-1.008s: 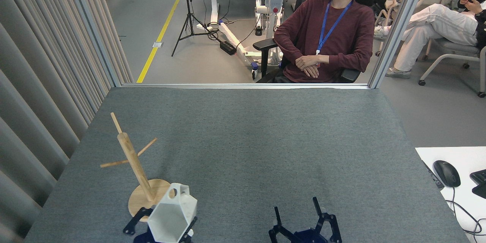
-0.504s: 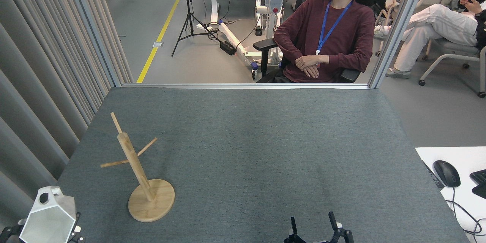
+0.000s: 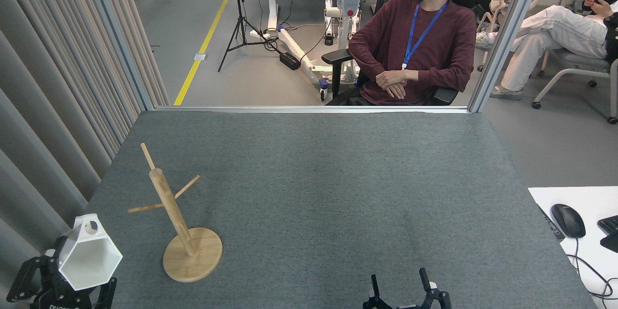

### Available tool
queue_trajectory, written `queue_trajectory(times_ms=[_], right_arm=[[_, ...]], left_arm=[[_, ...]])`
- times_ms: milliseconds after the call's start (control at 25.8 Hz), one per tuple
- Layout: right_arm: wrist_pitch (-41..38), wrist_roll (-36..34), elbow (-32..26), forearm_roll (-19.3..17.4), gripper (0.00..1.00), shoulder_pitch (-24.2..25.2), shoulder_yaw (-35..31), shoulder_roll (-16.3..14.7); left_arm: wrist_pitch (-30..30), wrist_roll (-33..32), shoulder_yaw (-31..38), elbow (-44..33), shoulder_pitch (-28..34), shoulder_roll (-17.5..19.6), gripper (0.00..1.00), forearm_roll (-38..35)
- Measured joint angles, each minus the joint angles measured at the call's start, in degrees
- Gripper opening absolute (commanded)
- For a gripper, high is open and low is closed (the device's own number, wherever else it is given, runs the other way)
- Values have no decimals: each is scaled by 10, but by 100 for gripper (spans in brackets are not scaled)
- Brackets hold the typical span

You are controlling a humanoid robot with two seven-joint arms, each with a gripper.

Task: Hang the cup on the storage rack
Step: 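Carry the cup with the left gripper beside the wooden mug tree, then move the cup with the left gripper onto a peg of the mug tree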

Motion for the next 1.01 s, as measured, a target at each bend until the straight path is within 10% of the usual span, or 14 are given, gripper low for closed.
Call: queue_trajectory(times_ms=[620, 853, 1008], right_arm=[[0, -4, 1, -1, 98, -1, -15, 3], [-2, -6, 2, -2, 98, -3, -22, 4], [-2, -7, 2, -2, 98, -3, -24, 4]], left_arm=[[13, -1, -40, 0, -28, -19, 61, -121], [33, -1, -65, 3, -34, -20, 98, -166], [34, -1, -69, 6, -40, -21, 99, -171]])
